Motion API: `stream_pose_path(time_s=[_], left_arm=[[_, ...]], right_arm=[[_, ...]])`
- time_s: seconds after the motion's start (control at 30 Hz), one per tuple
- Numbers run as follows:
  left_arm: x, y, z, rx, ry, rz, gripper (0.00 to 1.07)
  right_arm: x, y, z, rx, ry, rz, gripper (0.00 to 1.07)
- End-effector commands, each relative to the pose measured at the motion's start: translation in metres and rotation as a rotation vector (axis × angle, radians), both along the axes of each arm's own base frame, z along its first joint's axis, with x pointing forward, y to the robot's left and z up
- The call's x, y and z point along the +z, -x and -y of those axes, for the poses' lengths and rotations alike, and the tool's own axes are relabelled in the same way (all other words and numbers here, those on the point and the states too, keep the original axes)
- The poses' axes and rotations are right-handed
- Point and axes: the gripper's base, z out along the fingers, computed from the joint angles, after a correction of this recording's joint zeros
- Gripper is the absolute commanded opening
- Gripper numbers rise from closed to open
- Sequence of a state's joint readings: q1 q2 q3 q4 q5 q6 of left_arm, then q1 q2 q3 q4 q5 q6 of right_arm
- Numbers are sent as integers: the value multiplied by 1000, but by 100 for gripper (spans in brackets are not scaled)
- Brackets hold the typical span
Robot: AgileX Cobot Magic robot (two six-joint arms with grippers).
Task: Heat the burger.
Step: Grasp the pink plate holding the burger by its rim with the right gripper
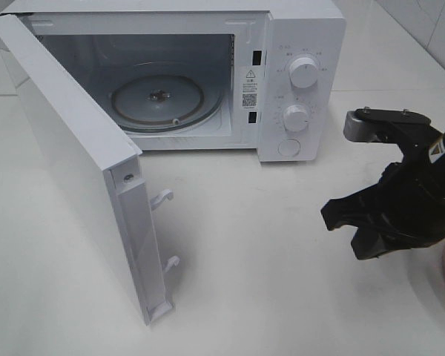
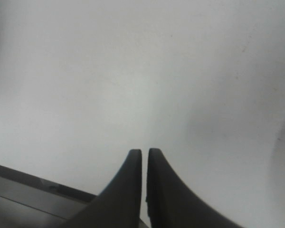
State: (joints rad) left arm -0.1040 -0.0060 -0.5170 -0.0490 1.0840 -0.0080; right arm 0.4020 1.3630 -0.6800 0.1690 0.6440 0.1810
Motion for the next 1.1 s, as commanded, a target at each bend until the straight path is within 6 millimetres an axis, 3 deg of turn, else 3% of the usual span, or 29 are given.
stream_pose_path(time_s=[0.03, 0.07, 0.13, 0.17, 0.2, 0.23, 0.3, 0.33, 0.4, 0.53, 0.87, 1.1], left_arm=[[1, 0, 0, -5, 6, 16, 98], [1, 0, 0, -5, 6, 16, 98], [1, 0, 0, -5, 6, 16, 98], [1, 0, 0, -5, 6, 16, 98], [1, 0, 0, -5, 6, 16, 98], [1, 0, 0, -5, 6, 16, 98], [1, 0, 0, -5, 6, 16, 98], [1, 0, 0, -5, 6, 16, 98], [1, 0, 0, -5, 6, 16, 98], [1, 0, 0, -5, 6, 16, 98], [1, 0, 0, -5, 6, 16, 98], [1, 0, 0, -5, 6, 16, 98]], right_arm=[[7, 8, 9, 49, 62, -10, 16], [7, 8, 9, 49, 62, -10, 16], [13, 12, 13, 70, 91, -8, 30], [13, 12, 13, 70, 91, -8, 30], [16, 15, 15, 75, 97, -3, 43], [16, 15, 15, 75, 97, -3, 43], [21, 17, 17, 83, 105, 23, 65], [21, 17, 17, 83, 105, 23, 65], [24, 18, 20, 97, 130, 37, 91], [23, 19, 25, 94, 156, 22, 97], [23, 8, 70, -79, 232, 4, 89], [23, 4, 84, -124, 253, 32, 87]])
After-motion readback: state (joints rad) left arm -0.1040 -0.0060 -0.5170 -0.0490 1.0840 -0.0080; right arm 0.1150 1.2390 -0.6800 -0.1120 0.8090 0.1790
